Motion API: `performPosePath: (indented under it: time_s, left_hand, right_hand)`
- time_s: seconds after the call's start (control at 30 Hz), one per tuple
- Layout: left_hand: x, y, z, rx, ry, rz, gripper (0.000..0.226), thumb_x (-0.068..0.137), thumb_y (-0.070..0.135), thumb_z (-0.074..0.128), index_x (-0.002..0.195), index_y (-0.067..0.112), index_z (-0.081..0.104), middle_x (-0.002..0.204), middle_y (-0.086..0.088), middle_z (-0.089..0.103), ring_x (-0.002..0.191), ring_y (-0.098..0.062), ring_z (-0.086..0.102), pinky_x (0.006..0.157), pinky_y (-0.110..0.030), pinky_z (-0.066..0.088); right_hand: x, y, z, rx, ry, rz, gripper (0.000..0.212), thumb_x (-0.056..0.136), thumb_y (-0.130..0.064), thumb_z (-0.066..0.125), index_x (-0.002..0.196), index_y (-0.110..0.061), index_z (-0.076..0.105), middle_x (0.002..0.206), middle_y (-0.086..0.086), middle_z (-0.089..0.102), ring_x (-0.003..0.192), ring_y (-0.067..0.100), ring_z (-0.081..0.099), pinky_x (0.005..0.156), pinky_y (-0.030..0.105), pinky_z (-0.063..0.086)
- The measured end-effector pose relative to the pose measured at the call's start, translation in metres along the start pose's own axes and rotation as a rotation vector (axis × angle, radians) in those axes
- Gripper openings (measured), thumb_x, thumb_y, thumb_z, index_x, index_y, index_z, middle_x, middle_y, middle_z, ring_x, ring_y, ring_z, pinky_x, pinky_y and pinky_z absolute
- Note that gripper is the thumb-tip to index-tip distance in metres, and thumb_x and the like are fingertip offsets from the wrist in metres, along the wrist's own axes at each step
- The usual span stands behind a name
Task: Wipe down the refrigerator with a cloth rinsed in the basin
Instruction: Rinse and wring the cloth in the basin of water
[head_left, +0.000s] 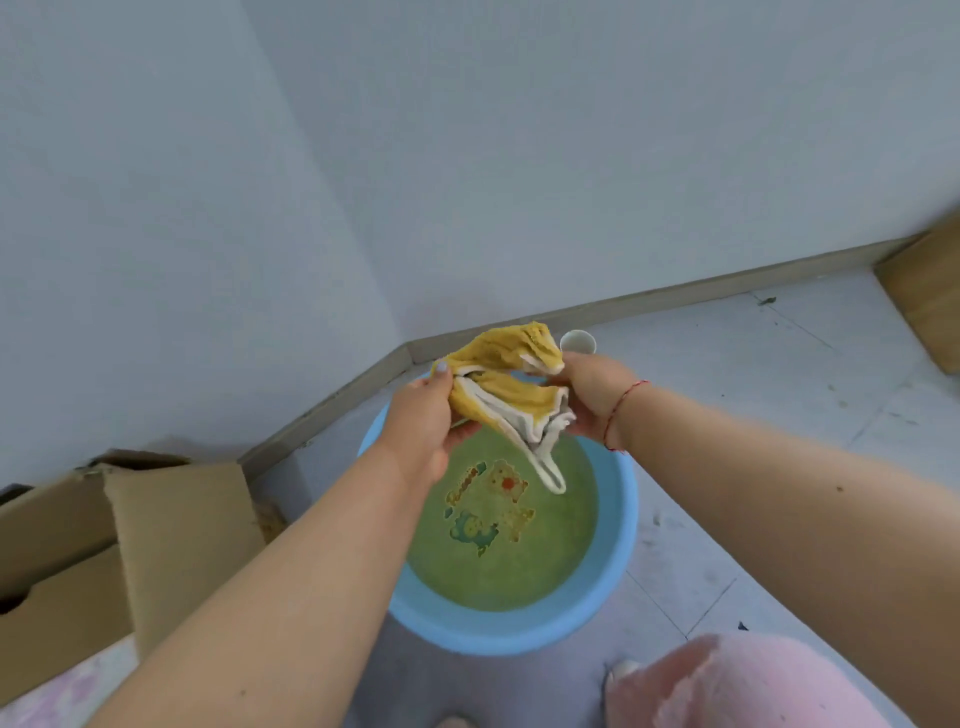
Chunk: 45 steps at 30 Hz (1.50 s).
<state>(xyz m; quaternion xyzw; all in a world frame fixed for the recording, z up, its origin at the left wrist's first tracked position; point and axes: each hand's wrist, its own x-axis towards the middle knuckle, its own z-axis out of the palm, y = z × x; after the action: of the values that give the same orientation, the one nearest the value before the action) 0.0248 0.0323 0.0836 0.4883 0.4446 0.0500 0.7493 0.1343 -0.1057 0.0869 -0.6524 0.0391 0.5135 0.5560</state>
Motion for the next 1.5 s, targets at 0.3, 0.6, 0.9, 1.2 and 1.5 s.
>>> performPosePath:
  time_s: [0.3, 0.6, 0.9, 1.2, 1.5]
  left_hand:
    - [-0.102, 0.098, 0.054, 0.053, -0.225, 0.009, 0.039, 0.104, 0.029, 0.035, 0.102, 0.009, 0.068, 0.094, -0.015, 0.073, 0.086, -0.027, 0.07, 0.074, -0.04, 0.055]
    - [-0.187, 0.188, 0.12, 0.484, -0.299, 0.135, 0.069, 0.051, 0.055, 0.082, 0.102, 0.018, 0.053, 0.093, -0.006, 0.066, 0.084, -0.026, 0.068, 0.078, -0.045, 0.056]
    - [-0.231, 0.238, 0.192, 0.309, -0.334, 0.183, 0.02, 0.099, 0.019, 0.05, 0.103, 0.009, 0.067, 0.102, -0.014, 0.072, 0.097, -0.03, 0.068, 0.09, -0.05, 0.053]
    - [-0.279, 0.255, 0.246, 0.189, -0.463, 0.093, 0.025, 0.1, 0.01, 0.042, 0.093, -0.001, 0.063, 0.07, -0.008, 0.068, 0.06, -0.016, 0.064, 0.066, -0.033, 0.055]
    - [-0.334, 0.264, 0.28, 0.594, -0.856, 0.296, 0.039, 0.073, -0.002, 0.077, 0.108, 0.008, 0.064, 0.091, -0.009, 0.068, 0.081, -0.017, 0.067, 0.08, -0.029, 0.056]
  right_hand:
    - [-0.113, -0.086, -0.002, 0.184, -0.077, -0.11, 0.018, 0.094, -0.023, 0.057, 0.106, -0.011, 0.061, 0.094, 0.006, 0.066, 0.085, 0.019, 0.063, 0.09, 0.039, 0.051]
    - [-0.223, -0.165, -0.023, 0.245, 0.077, -0.28, 0.026, 0.089, -0.007, 0.061, 0.115, -0.004, 0.059, 0.107, 0.02, 0.067, 0.094, 0.034, 0.066, 0.087, 0.05, 0.054]
    - [-0.299, -0.217, -0.091, -0.171, 0.463, -0.454, 0.01, 0.096, -0.037, 0.051, 0.097, -0.027, 0.053, 0.098, 0.008, 0.065, 0.088, 0.027, 0.066, 0.079, 0.047, 0.057]
    - [-0.375, -0.212, -0.141, 0.019, 0.802, -0.541, 0.029, 0.091, -0.035, 0.058, 0.114, -0.019, 0.049, 0.085, 0.001, 0.054, 0.077, 0.016, 0.055, 0.073, 0.036, 0.05]
    - [-0.473, -0.183, -0.162, -0.777, 0.957, -0.458, 0.036, 0.074, -0.027, 0.077, 0.107, -0.018, 0.066, 0.101, 0.002, 0.053, 0.094, 0.015, 0.053, 0.074, 0.02, 0.037]
